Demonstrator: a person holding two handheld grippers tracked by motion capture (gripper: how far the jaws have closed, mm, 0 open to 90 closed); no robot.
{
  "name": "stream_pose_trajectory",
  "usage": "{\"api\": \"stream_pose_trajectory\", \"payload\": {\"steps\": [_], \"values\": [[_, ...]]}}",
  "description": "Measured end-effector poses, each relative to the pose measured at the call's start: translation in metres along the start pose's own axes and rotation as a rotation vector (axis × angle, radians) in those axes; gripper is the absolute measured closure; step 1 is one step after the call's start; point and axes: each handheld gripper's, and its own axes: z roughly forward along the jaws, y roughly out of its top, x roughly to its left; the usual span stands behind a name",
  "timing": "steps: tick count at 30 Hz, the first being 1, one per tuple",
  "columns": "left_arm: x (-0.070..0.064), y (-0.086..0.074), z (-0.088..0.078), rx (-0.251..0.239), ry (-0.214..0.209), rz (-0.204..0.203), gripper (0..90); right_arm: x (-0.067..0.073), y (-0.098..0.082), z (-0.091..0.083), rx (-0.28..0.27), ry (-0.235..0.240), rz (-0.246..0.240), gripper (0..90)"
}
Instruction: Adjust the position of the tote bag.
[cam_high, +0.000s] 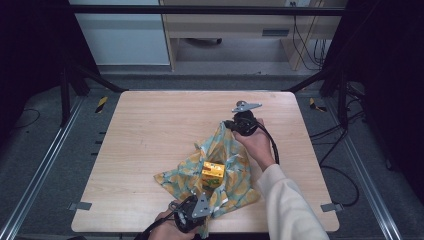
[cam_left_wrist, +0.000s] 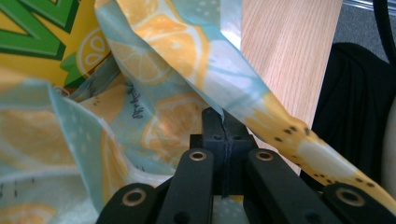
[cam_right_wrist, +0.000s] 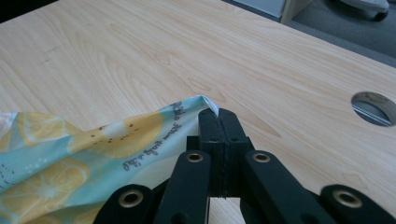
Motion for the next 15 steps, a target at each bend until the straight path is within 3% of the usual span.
{"api": "stream_pose_trajectory", "payload": {"steps": [3, 6, 11, 15], "values": [[-0.002, 0.002, 0.000, -0.014, 0.010, 0.000, 89.8, 0.004, 0.001, 0.000, -0.002, 0.011, -0.006, 89.1], [-0.003, 0.003, -0.004, -0.049, 0.040, -0.005, 84.2, 0.008, 0.000, -0.003, 0.001, 0.009, -0.009, 74.3], [0.000, 0.006, -0.018, -0.137, 0.108, -0.027, 62.5, 0.016, 0.004, -0.019, 0.006, -0.007, -0.004, 47.0], [0.003, 0.006, -0.027, -0.172, 0.140, -0.056, 52.7, 0.029, 0.007, -0.038, -0.005, 0.000, -0.038, 38.2]]}}
